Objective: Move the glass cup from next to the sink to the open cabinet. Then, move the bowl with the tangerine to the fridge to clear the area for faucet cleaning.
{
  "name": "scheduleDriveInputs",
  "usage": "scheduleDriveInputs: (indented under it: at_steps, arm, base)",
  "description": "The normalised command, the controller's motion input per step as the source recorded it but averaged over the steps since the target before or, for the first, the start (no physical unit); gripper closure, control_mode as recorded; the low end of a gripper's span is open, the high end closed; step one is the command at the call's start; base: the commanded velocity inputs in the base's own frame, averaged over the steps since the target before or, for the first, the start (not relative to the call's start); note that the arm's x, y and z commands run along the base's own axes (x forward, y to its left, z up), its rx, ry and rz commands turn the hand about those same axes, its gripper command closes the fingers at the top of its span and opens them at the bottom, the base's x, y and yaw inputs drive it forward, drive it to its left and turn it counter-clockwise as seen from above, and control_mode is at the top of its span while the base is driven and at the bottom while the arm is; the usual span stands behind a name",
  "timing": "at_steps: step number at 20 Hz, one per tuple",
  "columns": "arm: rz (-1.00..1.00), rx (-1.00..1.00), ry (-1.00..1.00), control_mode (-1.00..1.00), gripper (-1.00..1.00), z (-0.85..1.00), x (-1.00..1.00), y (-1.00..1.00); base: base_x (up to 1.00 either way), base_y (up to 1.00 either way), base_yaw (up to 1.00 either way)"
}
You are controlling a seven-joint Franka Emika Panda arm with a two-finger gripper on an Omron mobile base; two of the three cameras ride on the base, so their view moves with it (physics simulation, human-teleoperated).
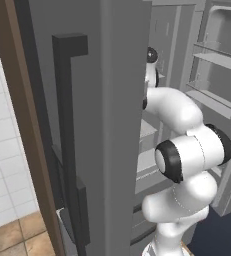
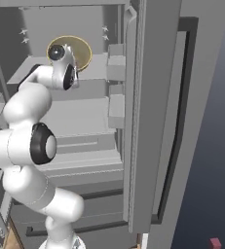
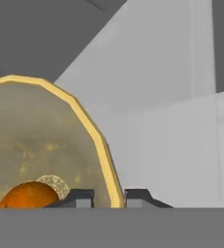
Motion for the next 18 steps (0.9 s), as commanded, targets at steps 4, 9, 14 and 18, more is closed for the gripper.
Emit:
scheduleDriveInputs:
  at_steps: [4,9,14,18]
  arm:
    - [0.00,-0.02,0.13,-1.00,1.00,0.00,0.00,0.08]
    - [0.00,0.00,-0.11,-1.00,1.00,0.09,-0.14,0.00]
    - [0.00,0.00,-0.01,-1.00,-1.00,0.00,-0.01,0.00]
    - [0.00,0.00,-0.11,-1.00,-1.00,0.01,-0.54,-0.01]
  base:
    - [0.00,0.00,0.00]
    - [0.00,0.00,0.00]
    - [0.00,0.00,0.00]
    - [0.00,0.00,0.00]
